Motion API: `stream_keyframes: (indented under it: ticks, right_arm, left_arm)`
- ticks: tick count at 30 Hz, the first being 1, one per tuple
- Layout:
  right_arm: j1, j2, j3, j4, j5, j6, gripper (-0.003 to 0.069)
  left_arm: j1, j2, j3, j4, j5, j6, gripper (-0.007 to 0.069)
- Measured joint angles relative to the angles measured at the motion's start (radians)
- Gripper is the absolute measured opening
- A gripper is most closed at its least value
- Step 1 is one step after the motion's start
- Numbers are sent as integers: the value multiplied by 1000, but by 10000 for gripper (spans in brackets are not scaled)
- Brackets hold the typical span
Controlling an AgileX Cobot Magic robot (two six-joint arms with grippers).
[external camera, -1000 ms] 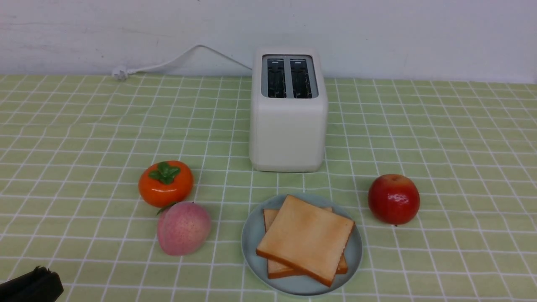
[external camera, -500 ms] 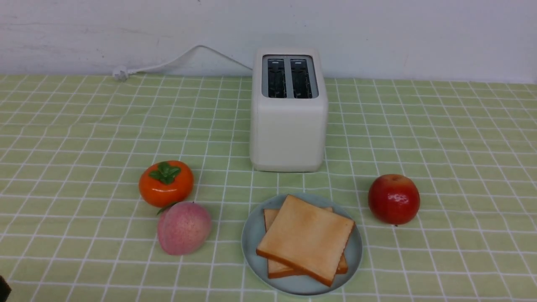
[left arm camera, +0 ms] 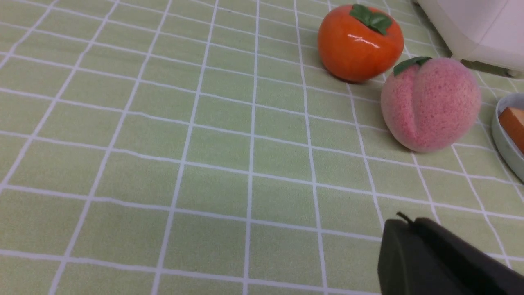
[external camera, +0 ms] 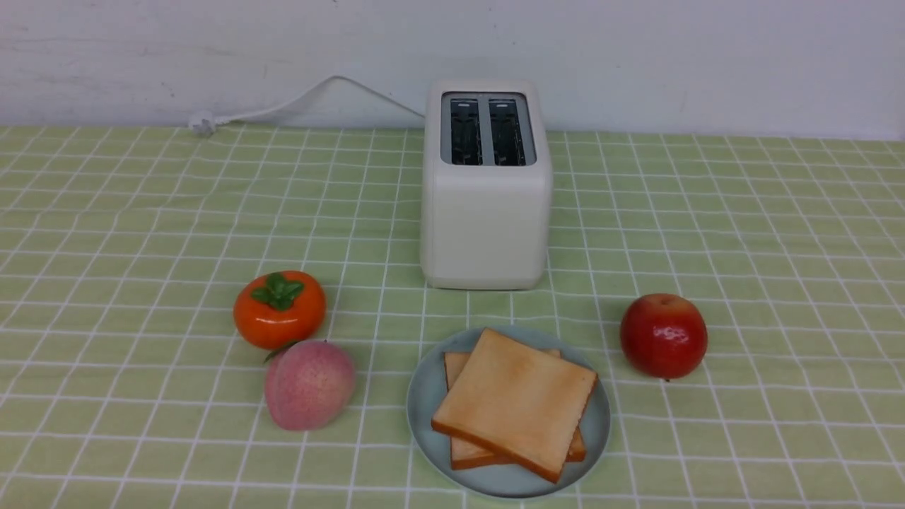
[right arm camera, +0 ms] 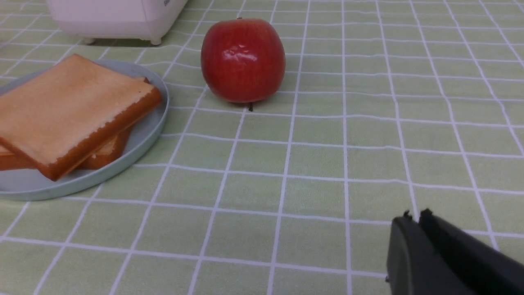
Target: Take toasted bread from bread machine on green coffee tablecloth place on plate.
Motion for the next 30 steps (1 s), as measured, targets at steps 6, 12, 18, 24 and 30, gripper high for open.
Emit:
stream_keyframes:
  ticks: [6, 12, 18, 24, 30]
  right_arm:
    - [0, 0, 0, 0, 0, 0, 31]
    - [0, 0, 0, 0, 0, 0, 32]
    - [0, 0, 0, 0, 0, 0, 35]
    - [0, 0, 0, 0, 0, 0, 42]
    - [0, 0, 0, 0, 0, 0, 45]
  left_arm:
    - [0, 0, 0, 0, 0, 0, -13]
    - [0, 0, 0, -1, 0, 0, -13]
    - [0, 0, 0, -1, 0, 0, -13]
    - [0, 0, 0, -1, -1, 0, -13]
    - [0, 0, 0, -1, -1, 0, -13]
